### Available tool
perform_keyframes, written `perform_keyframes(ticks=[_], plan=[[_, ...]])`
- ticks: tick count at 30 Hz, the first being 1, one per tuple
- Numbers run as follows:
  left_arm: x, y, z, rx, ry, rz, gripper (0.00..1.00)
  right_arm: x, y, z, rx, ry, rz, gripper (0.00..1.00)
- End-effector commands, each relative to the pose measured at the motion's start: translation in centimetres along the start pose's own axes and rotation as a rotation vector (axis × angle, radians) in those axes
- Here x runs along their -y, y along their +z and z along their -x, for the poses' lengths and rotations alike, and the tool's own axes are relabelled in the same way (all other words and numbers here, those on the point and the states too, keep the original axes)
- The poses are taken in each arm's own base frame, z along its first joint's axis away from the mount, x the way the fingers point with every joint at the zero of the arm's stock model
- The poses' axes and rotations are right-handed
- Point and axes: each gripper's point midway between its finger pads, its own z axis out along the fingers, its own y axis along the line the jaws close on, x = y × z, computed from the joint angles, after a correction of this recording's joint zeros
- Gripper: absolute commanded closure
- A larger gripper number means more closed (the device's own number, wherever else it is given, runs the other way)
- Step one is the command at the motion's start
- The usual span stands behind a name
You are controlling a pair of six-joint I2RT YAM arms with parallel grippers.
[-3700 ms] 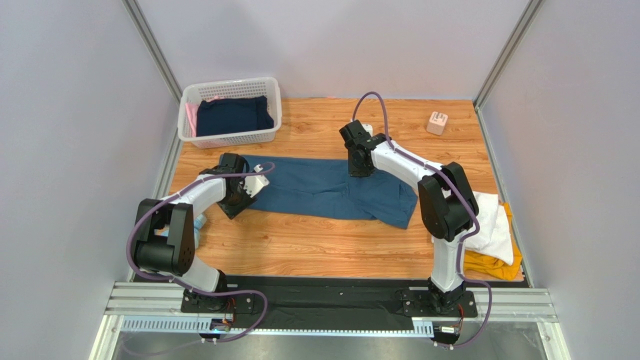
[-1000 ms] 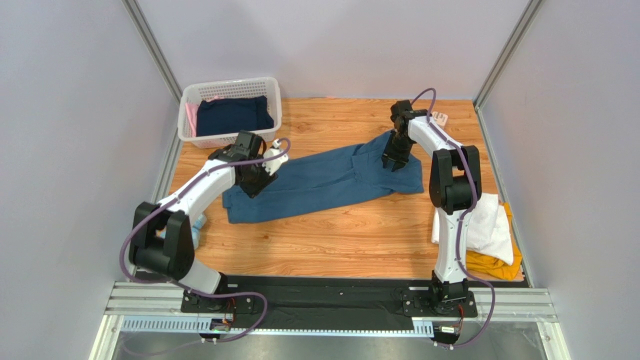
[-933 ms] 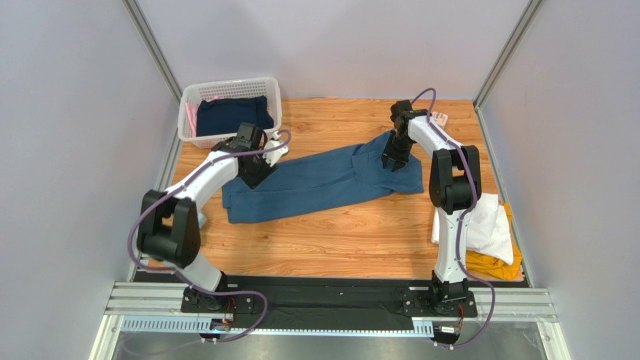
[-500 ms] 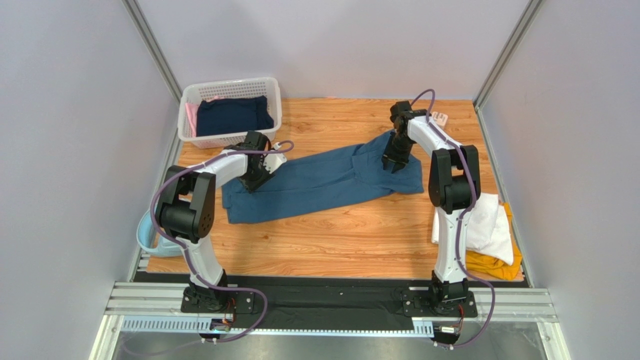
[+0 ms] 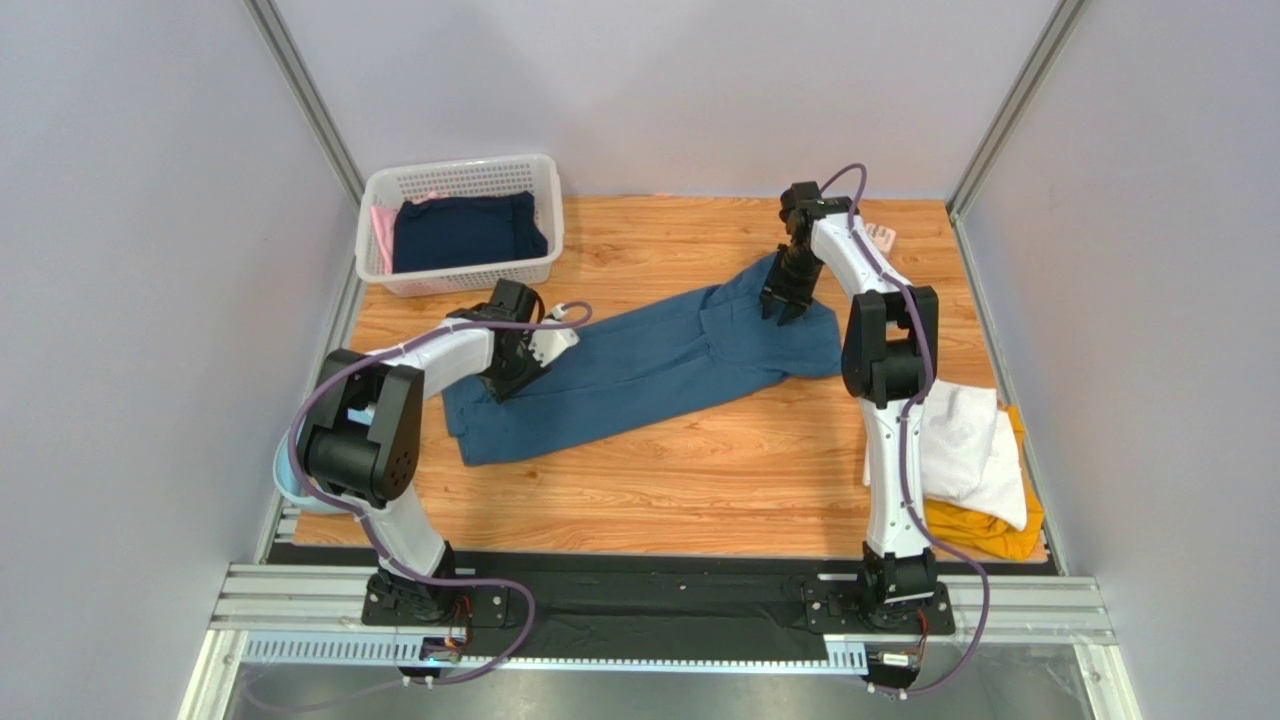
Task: Fold and stack the t-shirts
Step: Rotate the tshirt 90 degrees
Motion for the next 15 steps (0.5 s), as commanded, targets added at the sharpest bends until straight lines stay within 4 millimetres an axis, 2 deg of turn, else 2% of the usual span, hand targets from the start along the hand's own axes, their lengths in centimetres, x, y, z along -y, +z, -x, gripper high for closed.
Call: perform_keyframes(ticks=[1,4,5,6,9,11,15], plan=[[6.0,-1.0,-2.7,-0.089,0.046,-0.18,0.56,-0.2,1.9,0.9,-0.018,0.012,0.017,0.63],[7.6,-1.5,-2.8,-0.106,0.067,-0.22,0.57,-1.4,2.3,1.9,-0.012,0.025,0.065,0.62],[8.0,-1.6,-2.8,-0.109,0.075,-0.228,0.57,-2.0,2.8,1.8,-0.035,0.03,0.1,0.63],[8.5,-1.7,-2.4,-0.11,0.087,-0.233,0.57,-2.9,2.2,2.6,-0.02,0.04,0.143,0.63],[10.2,-2.1,-1.7,-0.116,0.112,-0.274,0.57,-5.7,2.5,2.4,-0.065,0.05,0.292,0.63],[11.1,-2.1,-1.4,-0.125,0.118,-0.297,0.57,-6.9,2.5,2.3,-0.085,0.059,0.362,0.63],[13.8,-2.2,-0.4,-0.136,0.167,-0.366,0.58,-9.0,2.5,3.8,-0.051,0.076,0.458,0.63]])
